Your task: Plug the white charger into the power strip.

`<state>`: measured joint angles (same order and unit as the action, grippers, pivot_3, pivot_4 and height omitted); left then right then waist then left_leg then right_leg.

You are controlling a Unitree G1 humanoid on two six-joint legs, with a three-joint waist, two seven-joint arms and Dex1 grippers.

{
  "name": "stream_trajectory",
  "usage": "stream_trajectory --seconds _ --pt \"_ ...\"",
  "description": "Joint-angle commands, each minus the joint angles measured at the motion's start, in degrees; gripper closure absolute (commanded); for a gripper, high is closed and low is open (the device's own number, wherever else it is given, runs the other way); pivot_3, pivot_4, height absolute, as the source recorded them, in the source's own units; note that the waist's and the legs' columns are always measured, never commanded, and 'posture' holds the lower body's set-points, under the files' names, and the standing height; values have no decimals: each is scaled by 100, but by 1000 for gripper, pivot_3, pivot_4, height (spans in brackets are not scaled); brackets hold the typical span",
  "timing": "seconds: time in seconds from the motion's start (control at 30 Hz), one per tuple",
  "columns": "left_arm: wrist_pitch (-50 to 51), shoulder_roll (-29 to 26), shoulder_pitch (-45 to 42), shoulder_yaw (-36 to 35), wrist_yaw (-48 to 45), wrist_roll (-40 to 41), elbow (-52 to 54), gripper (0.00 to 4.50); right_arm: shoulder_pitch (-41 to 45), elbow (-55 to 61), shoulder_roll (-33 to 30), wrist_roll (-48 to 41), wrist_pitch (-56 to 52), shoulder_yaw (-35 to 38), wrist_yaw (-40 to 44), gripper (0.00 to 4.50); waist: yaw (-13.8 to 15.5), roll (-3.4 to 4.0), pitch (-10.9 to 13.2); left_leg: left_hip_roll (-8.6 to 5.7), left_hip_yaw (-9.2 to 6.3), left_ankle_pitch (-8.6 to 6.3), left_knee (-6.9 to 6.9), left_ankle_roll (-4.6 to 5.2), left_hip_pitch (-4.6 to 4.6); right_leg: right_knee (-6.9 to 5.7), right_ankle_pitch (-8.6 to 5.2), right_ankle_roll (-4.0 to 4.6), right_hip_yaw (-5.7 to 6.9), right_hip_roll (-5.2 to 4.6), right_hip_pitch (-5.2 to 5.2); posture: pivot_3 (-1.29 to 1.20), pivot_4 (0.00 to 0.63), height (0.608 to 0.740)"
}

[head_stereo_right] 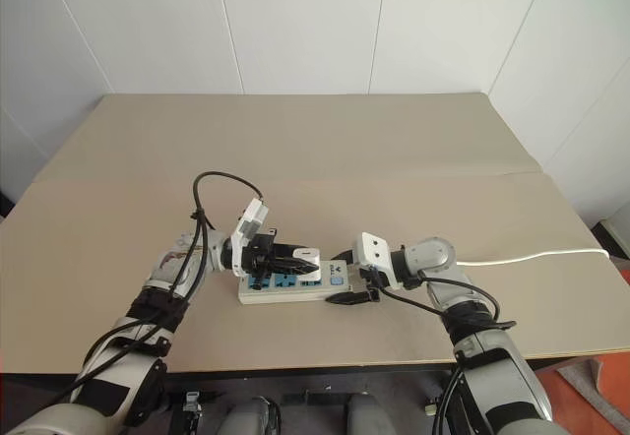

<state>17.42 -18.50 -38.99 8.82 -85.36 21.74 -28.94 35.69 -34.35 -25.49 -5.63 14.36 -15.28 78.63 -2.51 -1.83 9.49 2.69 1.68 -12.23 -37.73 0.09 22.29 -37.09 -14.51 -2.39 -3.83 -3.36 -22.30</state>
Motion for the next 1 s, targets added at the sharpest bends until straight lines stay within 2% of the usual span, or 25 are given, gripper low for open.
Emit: stream_trajectory --seconds 0.03,0.47,0.7,1.0 --pt "-102 35 -108 -16 -176 28 -69 3486 -169 -175 -112 342 -179 -233 1 1083 -1 0 0 0 0 0 0 0 1 0 0 0 0 0 -1 0 150 740" --pt "-1364 72 -339 0 -381 -401 -891 3486 -177 -167 -145 356 -124 -242 18 1083 0 0 0 0 0 -6 1 4 3 8 0 0 0 0 0 0 150 740" --pt "-1909 64 22 27 -474 -406 -600 3486 -151 -199 -89 336 -46 -257 54 1083 0 0 0 0 0 -6 1 4 3 9 1 1 0 0 0 0 150 740" --pt "-2135 -68 616 279 34 -749 -107 3486 -153 -273 -74 357 90 -272 50 1083 0 1 -15 2 0 -7 2 5 -1 10 1 1 0 -1 3 0 150 740"
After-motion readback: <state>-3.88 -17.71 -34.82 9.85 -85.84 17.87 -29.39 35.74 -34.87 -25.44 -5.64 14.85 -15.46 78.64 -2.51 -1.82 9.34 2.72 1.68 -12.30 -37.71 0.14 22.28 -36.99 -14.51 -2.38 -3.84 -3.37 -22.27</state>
